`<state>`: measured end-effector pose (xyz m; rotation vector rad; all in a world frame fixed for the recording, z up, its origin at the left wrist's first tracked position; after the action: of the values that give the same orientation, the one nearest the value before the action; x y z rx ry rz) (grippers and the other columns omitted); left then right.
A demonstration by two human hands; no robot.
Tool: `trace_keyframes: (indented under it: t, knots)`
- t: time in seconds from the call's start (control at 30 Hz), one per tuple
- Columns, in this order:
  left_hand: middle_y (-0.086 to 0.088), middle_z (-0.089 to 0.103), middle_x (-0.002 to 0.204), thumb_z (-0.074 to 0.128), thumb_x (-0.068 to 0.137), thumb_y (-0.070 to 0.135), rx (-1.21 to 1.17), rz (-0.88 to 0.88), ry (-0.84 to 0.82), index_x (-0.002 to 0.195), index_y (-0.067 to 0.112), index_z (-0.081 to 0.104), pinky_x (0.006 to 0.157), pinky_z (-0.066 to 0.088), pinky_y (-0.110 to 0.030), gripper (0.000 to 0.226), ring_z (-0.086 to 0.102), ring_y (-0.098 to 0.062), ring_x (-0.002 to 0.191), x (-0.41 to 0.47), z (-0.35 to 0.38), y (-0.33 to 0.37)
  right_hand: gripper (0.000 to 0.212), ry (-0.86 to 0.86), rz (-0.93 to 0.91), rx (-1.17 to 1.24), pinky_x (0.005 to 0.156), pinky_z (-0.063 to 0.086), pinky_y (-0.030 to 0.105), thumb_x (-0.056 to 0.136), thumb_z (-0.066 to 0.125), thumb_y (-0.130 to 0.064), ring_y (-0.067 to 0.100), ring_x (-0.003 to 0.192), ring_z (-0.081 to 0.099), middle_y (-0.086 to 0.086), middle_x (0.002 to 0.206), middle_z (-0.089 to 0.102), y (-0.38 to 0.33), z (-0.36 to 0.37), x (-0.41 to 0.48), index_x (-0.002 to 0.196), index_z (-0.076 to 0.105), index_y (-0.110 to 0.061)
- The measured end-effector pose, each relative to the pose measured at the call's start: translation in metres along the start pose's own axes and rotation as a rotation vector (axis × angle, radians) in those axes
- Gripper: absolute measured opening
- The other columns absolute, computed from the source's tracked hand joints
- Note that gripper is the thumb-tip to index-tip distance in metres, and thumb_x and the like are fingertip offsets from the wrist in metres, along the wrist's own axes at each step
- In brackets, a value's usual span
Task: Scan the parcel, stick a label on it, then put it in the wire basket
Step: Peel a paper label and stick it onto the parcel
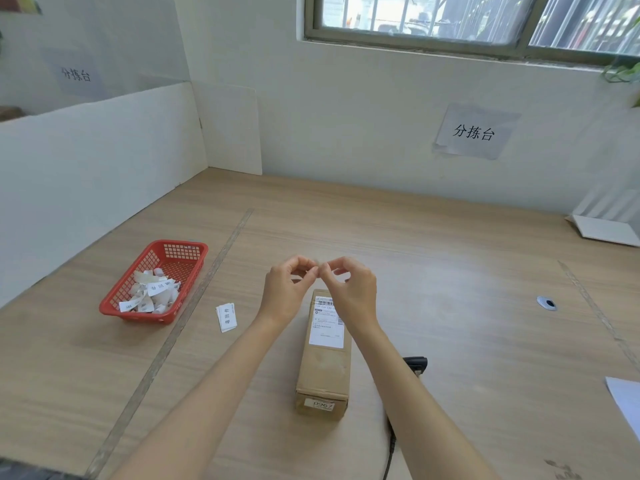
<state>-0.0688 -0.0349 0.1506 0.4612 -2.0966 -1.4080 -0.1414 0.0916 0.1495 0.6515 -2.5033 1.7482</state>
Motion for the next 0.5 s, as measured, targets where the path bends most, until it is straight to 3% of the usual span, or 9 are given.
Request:
trace_keyframes:
  t: [0.1, 0.3, 0.43, 0.5]
  knots:
    - [0.002, 0.070, 0.082, 0.065, 0.087, 0.018, -0.004, -0.018, 0.023, 0.085, 0.007, 0.068, 0.069, 0.049, -0.014, 0.011, 0.064, -0.012, 0.080, -0.001, -0.005, -0.001, 0.015, 0.035, 0.016, 0.003, 0.074, 0.051, 0.032, 0.084, 0.065, -0.034, 0.008, 0.087, 0.064, -0.009, 0.085, 0.071, -0.001, 0.000, 0.000, 0.076, 0.070, -0.021]
    - [0.000, 0.068, 0.077, 0.063, 0.081, 0.019, -0.091, -0.164, 0.124, 0.079, 0.012, 0.067, 0.086, 0.055, -0.044, 0.008, 0.065, -0.017, 0.079, 0.002, -0.035, -0.025, 0.013, 0.080, 0.041, 0.048, 0.073, 0.050, 0.031, 0.086, 0.063, -0.028, 0.010, 0.084, 0.065, -0.008, 0.085, 0.071, -0.003, 0.009, 0.005, 0.080, 0.070, -0.019]
    - [0.000, 0.069, 0.073, 0.061, 0.073, 0.025, -0.134, -0.234, 0.201, 0.073, 0.018, 0.065, 0.087, 0.055, -0.048, 0.009, 0.065, -0.018, 0.076, 0.004, -0.069, -0.043, 0.014, 0.067, 0.045, 0.066, 0.067, 0.042, 0.020, 0.086, 0.063, -0.027, 0.011, 0.083, 0.065, -0.008, 0.085, 0.071, -0.008, 0.034, 0.010, 0.081, 0.071, -0.016]
    - [-0.001, 0.069, 0.074, 0.062, 0.078, 0.019, -0.138, -0.265, 0.242, 0.073, 0.018, 0.064, 0.087, 0.055, -0.048, 0.006, 0.064, -0.017, 0.075, 0.006, -0.089, -0.056, 0.014, 0.054, 0.054, 0.068, 0.065, 0.041, 0.024, 0.086, 0.062, -0.027, 0.011, 0.083, 0.065, -0.009, 0.083, 0.070, -0.012, 0.053, 0.013, 0.082, 0.070, -0.016]
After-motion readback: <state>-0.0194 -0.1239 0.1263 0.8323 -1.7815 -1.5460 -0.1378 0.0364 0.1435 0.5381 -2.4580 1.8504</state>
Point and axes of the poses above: each hand's wrist, its own x-axis towards the middle knuckle, its own z-axis out of the palm, y = z × x, the point moved 8 cm from there along x, towards the middle knuckle
